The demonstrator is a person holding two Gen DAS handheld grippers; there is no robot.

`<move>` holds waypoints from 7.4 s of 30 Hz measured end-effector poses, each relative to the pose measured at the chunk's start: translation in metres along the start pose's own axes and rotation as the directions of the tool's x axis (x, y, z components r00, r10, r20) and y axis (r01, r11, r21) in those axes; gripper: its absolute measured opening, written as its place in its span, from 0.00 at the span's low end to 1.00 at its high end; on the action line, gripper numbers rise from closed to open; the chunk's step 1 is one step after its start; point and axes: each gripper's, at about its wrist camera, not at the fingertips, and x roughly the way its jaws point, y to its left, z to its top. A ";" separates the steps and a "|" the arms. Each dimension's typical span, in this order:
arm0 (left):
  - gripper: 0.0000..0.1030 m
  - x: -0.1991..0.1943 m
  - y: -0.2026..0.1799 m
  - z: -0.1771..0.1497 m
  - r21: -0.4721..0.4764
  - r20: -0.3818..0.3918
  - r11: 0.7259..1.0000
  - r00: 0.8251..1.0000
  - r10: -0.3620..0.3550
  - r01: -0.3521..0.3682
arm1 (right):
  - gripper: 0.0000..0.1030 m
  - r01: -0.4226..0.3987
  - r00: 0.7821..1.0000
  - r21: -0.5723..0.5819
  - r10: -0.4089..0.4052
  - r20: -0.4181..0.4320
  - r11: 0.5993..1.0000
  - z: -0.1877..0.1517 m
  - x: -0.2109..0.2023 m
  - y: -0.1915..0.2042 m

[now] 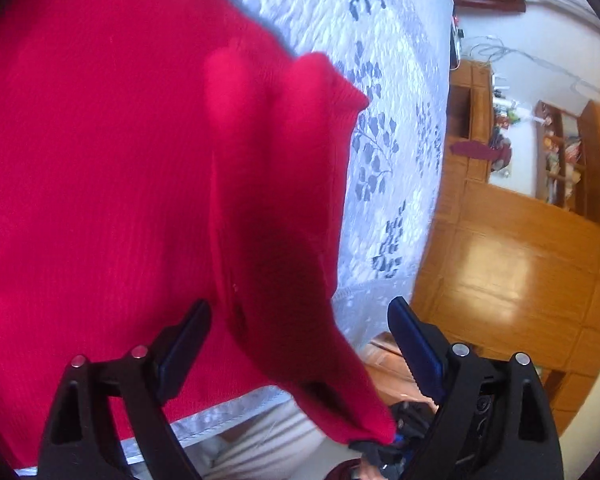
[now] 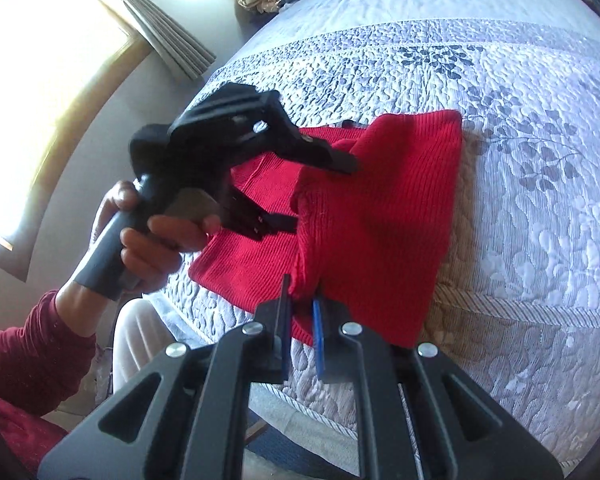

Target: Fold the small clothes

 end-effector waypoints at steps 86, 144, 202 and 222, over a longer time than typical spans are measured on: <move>0.40 -0.127 0.081 -0.110 0.275 0.350 0.816 0.843 0.409 -0.509 | 0.13 -0.062 0.958 0.255 0.129 -0.256 0.965 -0.017 0.120 -0.015; 0.07 -0.211 0.061 0.046 0.339 0.481 0.828 0.838 0.256 -0.447 | 0.53 0.099 0.972 0.128 -0.069 -0.223 0.987 0.128 0.149 -0.075; 0.33 -0.113 0.086 -0.102 0.232 0.315 0.843 0.857 0.407 -0.486 | 0.13 0.018 0.948 0.250 0.063 -0.312 0.968 0.000 0.127 -0.026; 0.72 -0.143 0.069 -0.081 0.224 0.374 0.852 0.849 0.373 -0.473 | 0.48 0.099 0.967 0.127 -0.066 -0.247 0.987 0.031 0.085 -0.031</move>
